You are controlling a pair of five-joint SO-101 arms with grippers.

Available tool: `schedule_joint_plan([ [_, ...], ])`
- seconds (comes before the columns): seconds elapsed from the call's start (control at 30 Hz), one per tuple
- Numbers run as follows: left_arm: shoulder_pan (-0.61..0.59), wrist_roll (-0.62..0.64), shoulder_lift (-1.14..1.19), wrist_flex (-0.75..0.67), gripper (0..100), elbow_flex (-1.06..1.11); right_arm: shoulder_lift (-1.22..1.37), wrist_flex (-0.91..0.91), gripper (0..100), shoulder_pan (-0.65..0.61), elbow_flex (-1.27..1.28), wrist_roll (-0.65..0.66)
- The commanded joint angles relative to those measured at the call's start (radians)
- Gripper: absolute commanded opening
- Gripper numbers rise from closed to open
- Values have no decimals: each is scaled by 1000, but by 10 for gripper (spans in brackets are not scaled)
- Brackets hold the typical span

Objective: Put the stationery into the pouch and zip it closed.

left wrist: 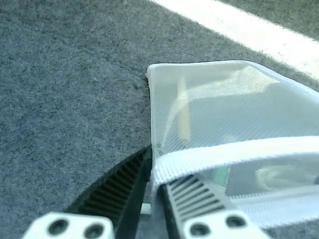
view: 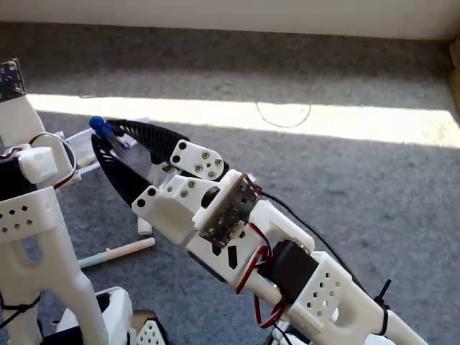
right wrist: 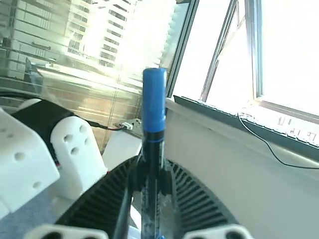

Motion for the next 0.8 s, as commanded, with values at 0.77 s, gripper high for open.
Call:
schedule_joint_plan([
  [0.77, 18, 6, -22, -5, 9, -8, 394, -358, 6, -4, -47, -9],
])
